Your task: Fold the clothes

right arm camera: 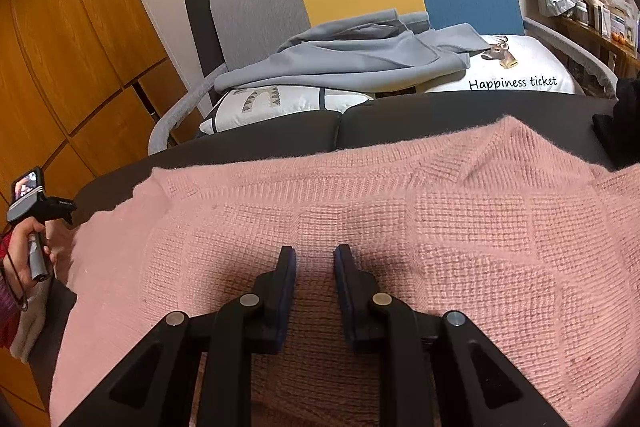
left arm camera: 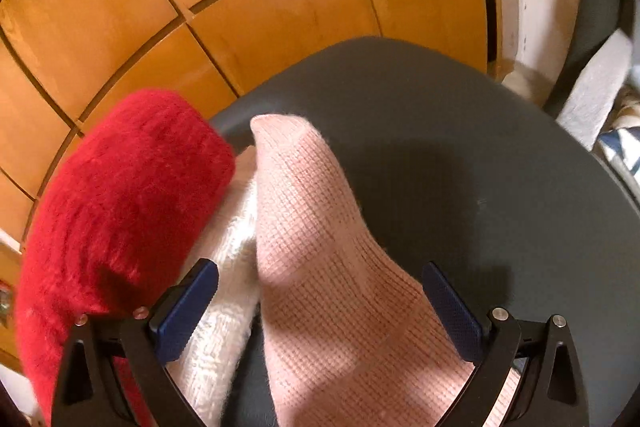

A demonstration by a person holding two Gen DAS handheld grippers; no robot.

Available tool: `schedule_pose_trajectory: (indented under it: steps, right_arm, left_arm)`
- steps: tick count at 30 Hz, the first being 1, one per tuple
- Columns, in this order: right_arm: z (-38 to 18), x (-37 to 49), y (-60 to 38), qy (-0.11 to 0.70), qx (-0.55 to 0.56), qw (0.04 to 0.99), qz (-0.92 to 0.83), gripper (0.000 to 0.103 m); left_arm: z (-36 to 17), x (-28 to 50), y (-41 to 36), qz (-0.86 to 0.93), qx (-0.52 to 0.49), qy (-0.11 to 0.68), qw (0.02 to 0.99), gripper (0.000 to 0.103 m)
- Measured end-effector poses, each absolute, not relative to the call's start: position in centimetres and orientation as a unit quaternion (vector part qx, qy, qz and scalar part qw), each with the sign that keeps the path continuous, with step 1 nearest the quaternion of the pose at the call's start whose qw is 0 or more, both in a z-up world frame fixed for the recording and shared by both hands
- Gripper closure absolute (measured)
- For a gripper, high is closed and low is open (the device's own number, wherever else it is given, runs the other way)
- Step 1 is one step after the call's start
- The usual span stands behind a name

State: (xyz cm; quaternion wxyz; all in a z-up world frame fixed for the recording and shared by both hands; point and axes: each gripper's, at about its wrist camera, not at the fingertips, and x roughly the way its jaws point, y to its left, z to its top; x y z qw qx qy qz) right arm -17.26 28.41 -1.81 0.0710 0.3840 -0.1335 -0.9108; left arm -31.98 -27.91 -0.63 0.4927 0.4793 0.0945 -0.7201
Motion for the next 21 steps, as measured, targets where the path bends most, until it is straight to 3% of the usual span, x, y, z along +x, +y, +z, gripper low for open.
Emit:
schedule_pose_trajectory:
  steps: [7, 9, 11, 12, 13, 21]
  right_arm:
    - [-1.9, -17.2, 28.6, -0.135, 0.383, 0.072, -0.911, 0.083]
    - [-1.9, -17.2, 28.5, -0.136, 0.383, 0.072, -0.911, 0.083]
    - [-1.9, -17.2, 28.5, -0.136, 0.383, 0.071, -0.911, 0.083]
    - [-1.9, -17.2, 28.5, -0.135, 0.383, 0.071, -0.911, 0.083]
    - [-1.9, -17.2, 28.5, -0.135, 0.383, 0.07, -0.911, 0.083]
    - [-1.9, -17.1, 28.4, -0.138, 0.381, 0.072, -0.911, 0.083]
  left_arm:
    - [-2.4, -30.4, -31.7, -0.724, 0.464, 0.233, 0.453, 0.001]
    - [-2.3, -30.5, -31.4, -0.74, 0.459, 0.222, 0.439, 0.017]
    - [-1.8, -31.1, -30.2, -0.767, 0.456, 0.198, 0.407, 0.067]
    - [-1.7, -31.5, -29.5, -0.775, 0.46, 0.177, 0.397, 0.082]
    - [-1.6, -31.9, -28.7, -0.78, 0.467, 0.151, 0.389, 0.089]
    - [1.0, -30.1, -25.6, -0.812, 0.423, 0.127, 0.381, 0.091]
